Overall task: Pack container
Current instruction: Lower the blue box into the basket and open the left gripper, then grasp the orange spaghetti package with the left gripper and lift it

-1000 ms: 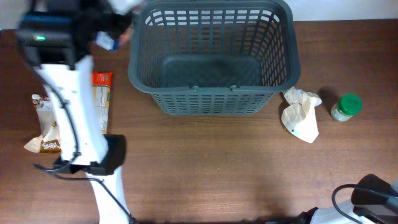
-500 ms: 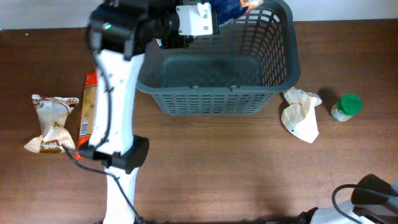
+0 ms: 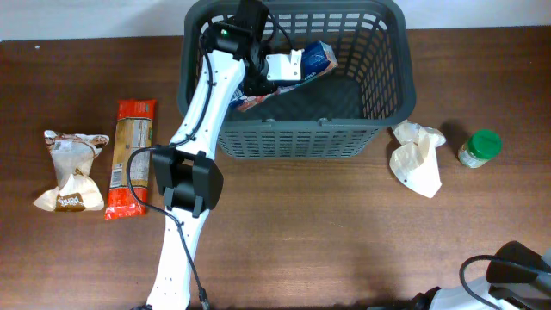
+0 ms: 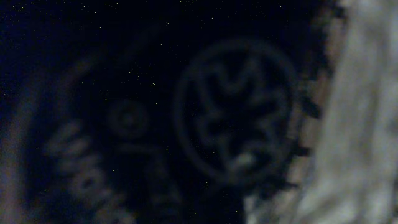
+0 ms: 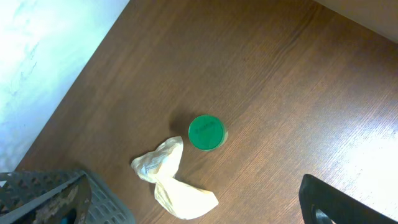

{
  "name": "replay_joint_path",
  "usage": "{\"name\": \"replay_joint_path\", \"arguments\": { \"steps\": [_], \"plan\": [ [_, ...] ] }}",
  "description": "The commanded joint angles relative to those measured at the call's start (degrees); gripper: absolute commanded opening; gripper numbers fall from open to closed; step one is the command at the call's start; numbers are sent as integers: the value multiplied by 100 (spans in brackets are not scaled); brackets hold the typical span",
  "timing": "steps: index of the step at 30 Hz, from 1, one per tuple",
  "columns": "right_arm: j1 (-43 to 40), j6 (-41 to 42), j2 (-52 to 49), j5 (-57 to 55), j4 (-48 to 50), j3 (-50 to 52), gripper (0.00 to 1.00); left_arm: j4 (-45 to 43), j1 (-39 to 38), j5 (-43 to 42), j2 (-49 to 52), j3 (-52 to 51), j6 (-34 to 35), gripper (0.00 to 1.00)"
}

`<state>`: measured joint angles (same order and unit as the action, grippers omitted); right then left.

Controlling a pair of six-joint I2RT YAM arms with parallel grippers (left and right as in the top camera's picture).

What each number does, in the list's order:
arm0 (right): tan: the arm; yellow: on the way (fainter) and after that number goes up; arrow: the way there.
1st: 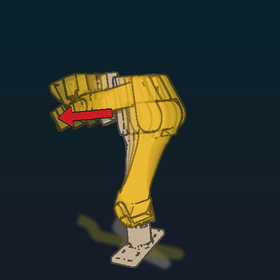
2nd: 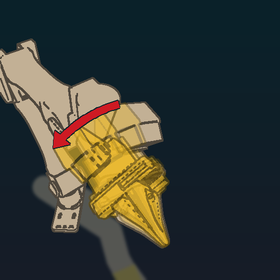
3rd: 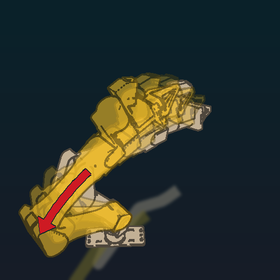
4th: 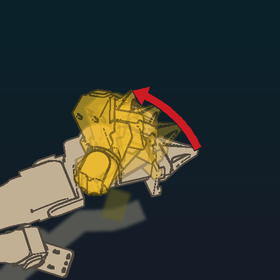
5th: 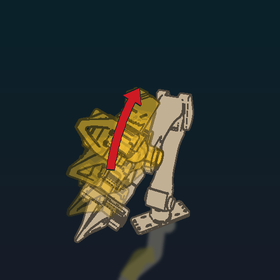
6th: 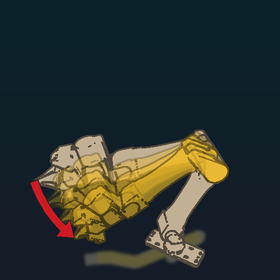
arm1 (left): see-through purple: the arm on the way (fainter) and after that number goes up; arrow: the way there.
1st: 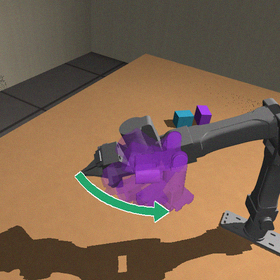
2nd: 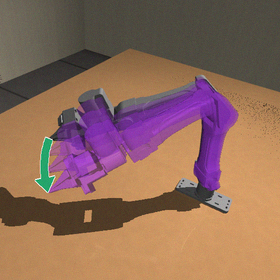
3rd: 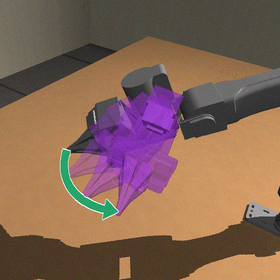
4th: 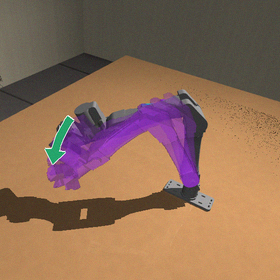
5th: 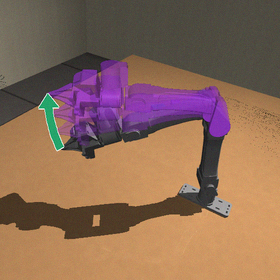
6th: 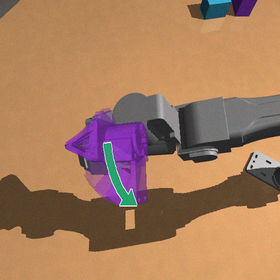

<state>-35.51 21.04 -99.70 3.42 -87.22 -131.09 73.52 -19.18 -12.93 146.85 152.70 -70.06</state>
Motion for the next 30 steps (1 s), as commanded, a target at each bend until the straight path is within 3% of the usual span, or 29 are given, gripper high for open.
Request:
{"name": "replay_joint_path", "arguments": {
  "steps": [1, 2, 4, 7, 12, 14, 19, 21, 26, 30],
  "plan": [
    [-13, 46, -52, -70, -2, -48, 99, -90, -26, 72, -155, -9, 223, 20],
    [-13, 46, -52, -72, -2, -50, 99, -90, -28, 72, -192, -9, 487, 34],
    [-13, 46, -52, -72, -2, -48, 99, -87, -33, 79, -422, 4, 1499, 97],
    [-13, 46, -52, -72, -2, -50, 99, -13, -4, 101, -935, 94, 2828, 99],
    [-13, 46, -52, -72, -2, -48, 99, 437, 48, 199, -2046, 310, 3379, 99],
    [-13, 48, -52, -72, -2, -50, 99, 496, 129, 516, -2420, 310, 3934, 99],
    [-13, 46, -52, -70, -2, -50, 99, 1038, 726, 2568, -3012, 310, 7066, 99],
    [-13, 46, -52, -72, -2, -50, 99, 1543, 1075, 2907, -3001, 299, 7683, 99],
    [-13, 46, -52, -72, -2, -50, 99, 2319, 1886, 2870, -2798, -199, 7989, 100],
    [-13, 46, -52, -72, -2, -50, 99, 2184, 2345, 2957, -2616, -1558, 7982, 100]
  ]
}}
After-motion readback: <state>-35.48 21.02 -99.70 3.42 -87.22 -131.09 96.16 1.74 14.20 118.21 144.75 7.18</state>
